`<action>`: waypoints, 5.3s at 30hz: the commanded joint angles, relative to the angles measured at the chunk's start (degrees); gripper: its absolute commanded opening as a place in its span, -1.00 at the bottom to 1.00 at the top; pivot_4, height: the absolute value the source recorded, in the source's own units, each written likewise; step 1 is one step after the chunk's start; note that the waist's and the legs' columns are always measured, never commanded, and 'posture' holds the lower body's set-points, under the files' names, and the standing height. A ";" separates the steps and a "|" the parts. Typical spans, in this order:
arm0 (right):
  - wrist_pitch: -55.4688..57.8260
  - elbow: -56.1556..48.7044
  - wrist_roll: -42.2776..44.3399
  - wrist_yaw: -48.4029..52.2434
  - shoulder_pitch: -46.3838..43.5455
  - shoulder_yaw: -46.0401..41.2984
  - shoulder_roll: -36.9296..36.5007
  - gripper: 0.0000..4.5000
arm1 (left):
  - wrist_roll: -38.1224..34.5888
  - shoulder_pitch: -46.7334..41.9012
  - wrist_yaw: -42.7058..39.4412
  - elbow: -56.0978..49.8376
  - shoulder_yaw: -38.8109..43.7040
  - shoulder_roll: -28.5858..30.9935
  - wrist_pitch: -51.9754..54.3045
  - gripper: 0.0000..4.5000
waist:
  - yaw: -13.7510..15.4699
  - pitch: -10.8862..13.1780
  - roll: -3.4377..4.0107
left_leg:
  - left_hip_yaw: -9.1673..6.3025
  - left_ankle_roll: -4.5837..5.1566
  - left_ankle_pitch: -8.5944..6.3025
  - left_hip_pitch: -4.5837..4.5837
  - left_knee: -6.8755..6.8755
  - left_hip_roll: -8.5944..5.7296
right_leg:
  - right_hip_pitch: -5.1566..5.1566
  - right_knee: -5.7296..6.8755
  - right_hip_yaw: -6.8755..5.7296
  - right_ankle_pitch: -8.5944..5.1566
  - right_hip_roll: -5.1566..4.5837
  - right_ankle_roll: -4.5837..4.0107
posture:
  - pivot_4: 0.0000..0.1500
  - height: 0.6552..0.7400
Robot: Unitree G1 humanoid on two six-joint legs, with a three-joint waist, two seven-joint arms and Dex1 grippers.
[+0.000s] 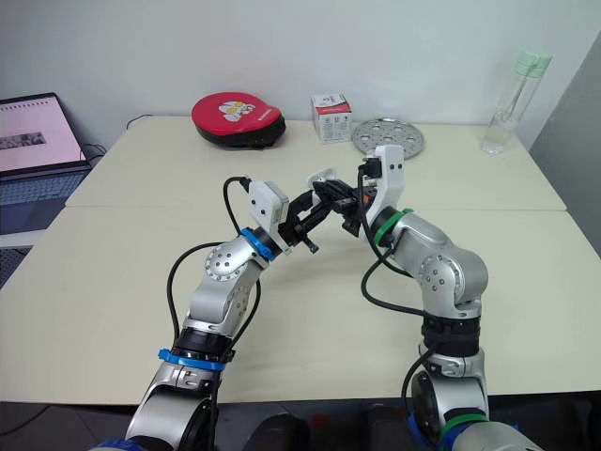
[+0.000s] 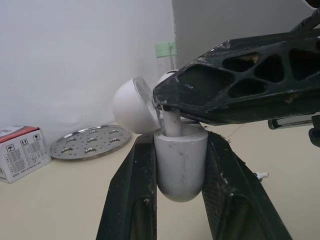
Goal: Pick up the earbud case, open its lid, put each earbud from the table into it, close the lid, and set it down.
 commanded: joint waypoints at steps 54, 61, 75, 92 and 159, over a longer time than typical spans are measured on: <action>-51.05 76.15 -27.52 32.36 -11.25 10.82 -32.27 -0.66 | -0.55 4.74 0.17 -9.38 -0.57 4.74 4.10 -0.66 | -1.15 0.01 0.00 | 0.27 0.01 0.00 0.23 -0.09 0.03 | 0.17 -0.16 0.28 -0.01 0.04 0.03 | 1.00 1.00; -47.86 68.13 -27.60 34.67 -7.05 10.02 -35.89 -0.83 | -0.33 5.03 0.85 -9.72 -0.90 4.07 4.25 -0.66 | -0.84 0.01 0.00 | 0.26 0.01 0.00 0.24 -0.09 0.02 | 0.20 -0.16 0.27 -0.01 0.02 0.03 | 1.00 1.00; -47.73 32.50 -33.60 53.36 32.61 13.84 -69.91 -0.83 | -0.48 9.26 1.86 -13.28 -1.34 3.90 6.12 -0.66 | 0.87 0.02 0.12 | 0.15 0.05 -0.04 0.79 -0.10 0.02 | 0.93 -0.56 0.12 -0.28 0.01 0.42 | 1.00 1.00; -48.39 32.38 -37.91 53.19 31.58 16.03 -67.08 -0.02 | -0.54 10.97 2.97 -15.86 -0.82 4.61 7.67 -0.66 | 0.79 -0.18 -0.36 | -0.04 0.06 -0.06 0.85 -0.15 0.04 | 1.19 -0.84 -0.04 -0.29 0.02 0.41 | 1.00 1.00; -22.26 -5.39 -7.25 6.09 9.70 10.61 -12.72 -0.84 | -8.20 4.29 -4.13 -15.72 -0.95 2.97 14.32 -0.66 | 0.25 -0.02 0.11 | -0.01 0.20 -0.13 0.35 -0.11 0.02 | 0.71 -0.76 0.00 -0.01 0.01 0.17 | 1.00 1.00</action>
